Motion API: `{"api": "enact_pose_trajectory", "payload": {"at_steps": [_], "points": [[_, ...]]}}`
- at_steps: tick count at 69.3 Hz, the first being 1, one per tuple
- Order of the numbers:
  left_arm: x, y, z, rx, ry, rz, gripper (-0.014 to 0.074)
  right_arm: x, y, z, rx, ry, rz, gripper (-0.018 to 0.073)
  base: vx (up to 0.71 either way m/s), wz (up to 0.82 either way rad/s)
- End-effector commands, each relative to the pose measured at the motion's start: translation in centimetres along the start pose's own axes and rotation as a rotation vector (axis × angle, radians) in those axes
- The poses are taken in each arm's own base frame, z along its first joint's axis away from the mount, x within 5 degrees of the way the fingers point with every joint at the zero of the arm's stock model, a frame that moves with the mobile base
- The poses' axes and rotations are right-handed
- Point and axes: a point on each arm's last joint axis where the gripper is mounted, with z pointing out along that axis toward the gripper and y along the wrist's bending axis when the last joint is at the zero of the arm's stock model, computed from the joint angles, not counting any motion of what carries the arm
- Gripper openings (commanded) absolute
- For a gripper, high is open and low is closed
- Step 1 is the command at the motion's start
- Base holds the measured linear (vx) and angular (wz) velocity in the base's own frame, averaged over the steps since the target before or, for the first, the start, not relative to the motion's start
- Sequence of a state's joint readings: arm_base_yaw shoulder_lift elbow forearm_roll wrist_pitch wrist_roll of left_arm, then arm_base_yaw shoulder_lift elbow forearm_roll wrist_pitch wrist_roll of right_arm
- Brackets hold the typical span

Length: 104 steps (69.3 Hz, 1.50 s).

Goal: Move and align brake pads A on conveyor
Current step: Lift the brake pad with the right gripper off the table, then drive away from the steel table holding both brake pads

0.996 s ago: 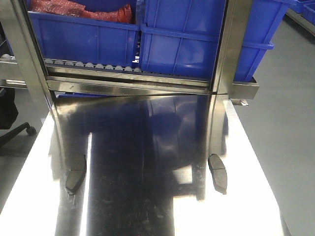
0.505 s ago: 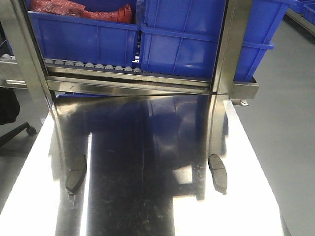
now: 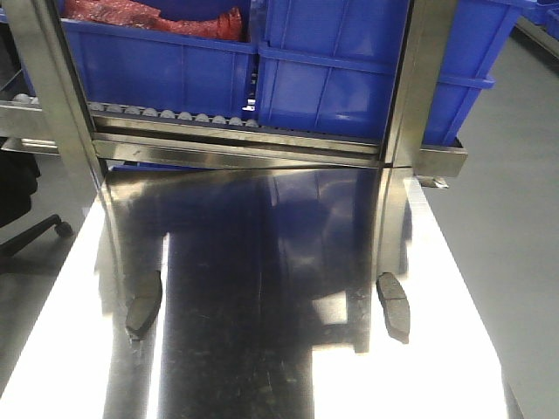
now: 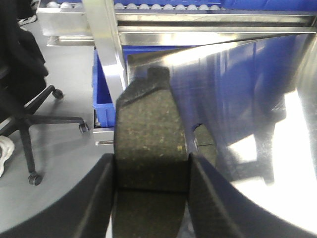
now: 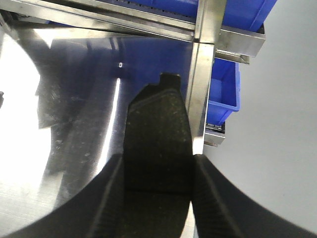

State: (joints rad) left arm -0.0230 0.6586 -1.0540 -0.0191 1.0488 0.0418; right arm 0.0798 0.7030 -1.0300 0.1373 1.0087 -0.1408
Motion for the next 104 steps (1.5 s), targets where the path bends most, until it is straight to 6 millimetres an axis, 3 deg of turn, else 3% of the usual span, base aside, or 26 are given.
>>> {"api": "enact_pose_trajectory", "payload": {"at_steps": [1, 39, 104], "points": [[-1.26, -0.04, -0.62, 0.004, -0.107, -0.005, -0.0006, -1.28, 0.00, -0.74, 0.007, -0.110, -0.007, -0.0006, -0.03, 0.10], [-1.26, -0.04, -0.62, 0.004, -0.107, -0.005, -0.0006, -1.22, 0.01, -0.73, 0.006, -0.102, -0.007, -0.0006, -0.06, 0.26], [-1.26, -0.04, -0.62, 0.004, -0.107, -0.005, -0.0006, -1.23, 0.01, -0.73, 0.006, -0.103, -0.007, -0.0006, -0.14, 0.56]]}}
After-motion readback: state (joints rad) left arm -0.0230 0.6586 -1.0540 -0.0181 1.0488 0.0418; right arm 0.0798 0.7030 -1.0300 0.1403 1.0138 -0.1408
